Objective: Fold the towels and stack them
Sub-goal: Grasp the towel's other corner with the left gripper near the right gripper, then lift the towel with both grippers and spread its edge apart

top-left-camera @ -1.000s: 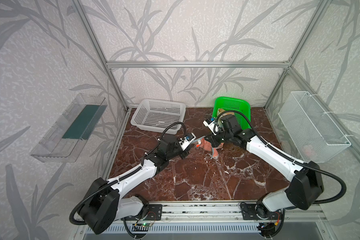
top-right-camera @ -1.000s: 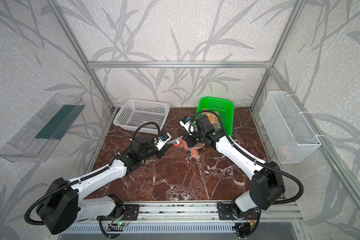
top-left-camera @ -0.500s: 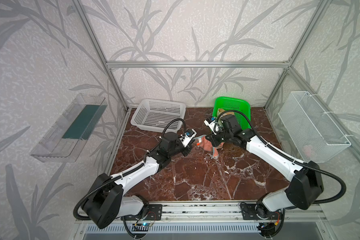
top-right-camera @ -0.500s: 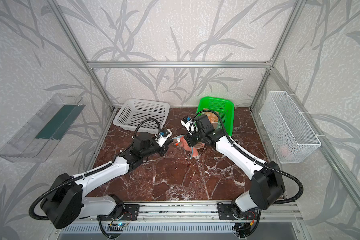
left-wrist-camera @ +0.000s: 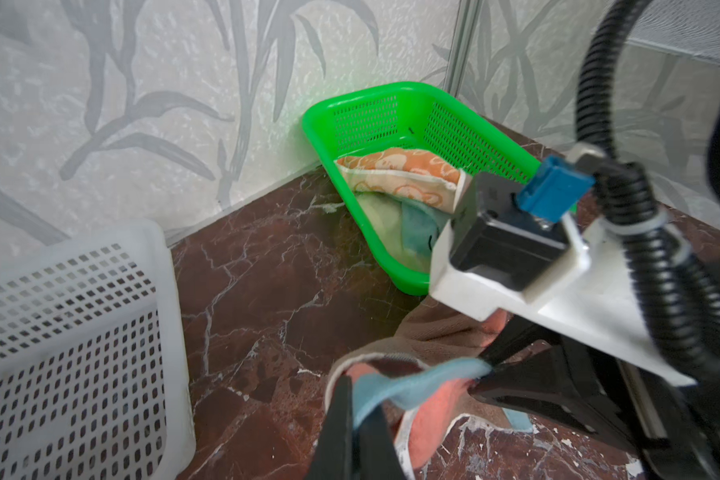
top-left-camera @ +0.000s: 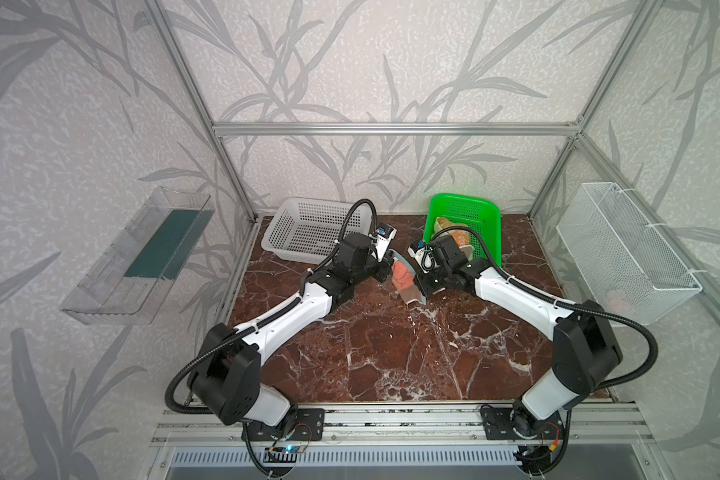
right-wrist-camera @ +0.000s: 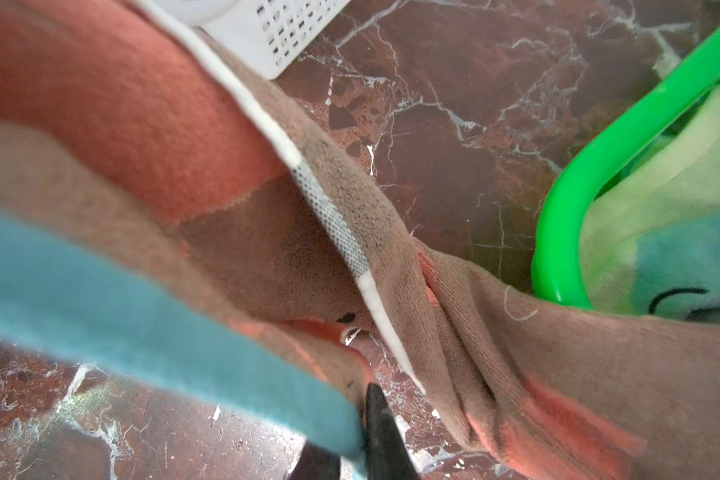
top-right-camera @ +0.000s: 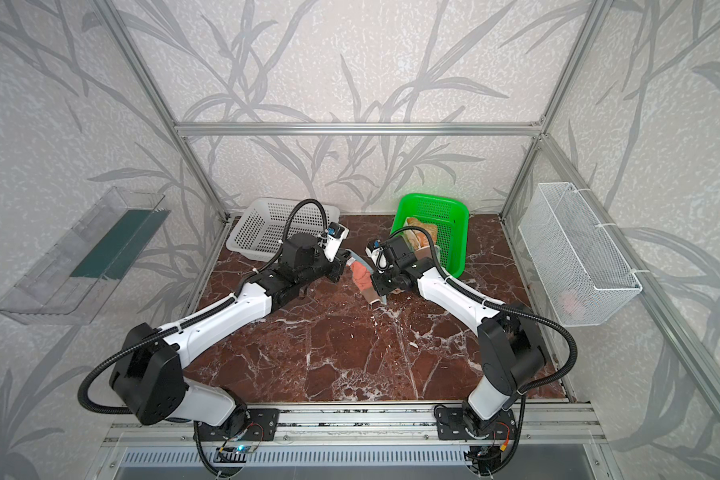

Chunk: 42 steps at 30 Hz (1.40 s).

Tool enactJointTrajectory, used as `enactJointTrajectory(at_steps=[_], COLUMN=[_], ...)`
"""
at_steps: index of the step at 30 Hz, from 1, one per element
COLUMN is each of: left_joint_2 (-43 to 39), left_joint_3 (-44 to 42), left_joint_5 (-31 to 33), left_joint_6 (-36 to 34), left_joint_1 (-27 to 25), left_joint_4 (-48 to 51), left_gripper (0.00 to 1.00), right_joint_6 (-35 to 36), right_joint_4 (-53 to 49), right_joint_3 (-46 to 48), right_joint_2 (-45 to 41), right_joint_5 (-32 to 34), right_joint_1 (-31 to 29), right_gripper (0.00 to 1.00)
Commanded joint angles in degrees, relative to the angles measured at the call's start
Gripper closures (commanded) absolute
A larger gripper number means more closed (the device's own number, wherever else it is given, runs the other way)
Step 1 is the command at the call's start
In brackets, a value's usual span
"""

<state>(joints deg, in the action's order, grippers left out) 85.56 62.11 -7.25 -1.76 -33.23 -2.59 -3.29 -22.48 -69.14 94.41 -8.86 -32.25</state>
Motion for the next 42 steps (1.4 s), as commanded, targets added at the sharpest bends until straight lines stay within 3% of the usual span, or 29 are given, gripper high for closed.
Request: enactJointTrajectory(at_steps=[1,19,24,27,35,42], left_joint_2=[1.89,6.94,7.16,7.21,3.79,1.61], left_joint_3=[2.01,5.48,5.48,5.39,6.02,13.79], left_joint_5=[4.14,10.59,10.82,11.98,17.31,19.06], left_joint_6=[2.95,3.06,3.15,3.17,2.81,1.0], left_joint_1=[0.21,0.27,0.19,0.36,0.89,1.6], left_joint_4=[3.15,6.71,7.29,7.79,7.01,11.04], left_gripper=[1.0,1.0,1.0,1.0,1.0,1.0], right_joint_6=[-1.46,-6.53,-7.42,-7.21,-1.09,9.23], right_joint_4=[1.64,12.27,12.86,11.93,-0.53,-2.42], right_joint_3=[2.0,12.84,12.77,12.48,3.91,-9.2], right_joint_2=[1.4,4.81,5.25,4.83,-2.32,-7.34], right_joint_5=[0.82,-5.96,-6.61,-6.17,3.94,14.36], right_joint_1=[0.12,2.08,2.21,2.38,6.17,6.86], right_gripper=[0.84,0.83,0.9,1.0,1.0,1.0])
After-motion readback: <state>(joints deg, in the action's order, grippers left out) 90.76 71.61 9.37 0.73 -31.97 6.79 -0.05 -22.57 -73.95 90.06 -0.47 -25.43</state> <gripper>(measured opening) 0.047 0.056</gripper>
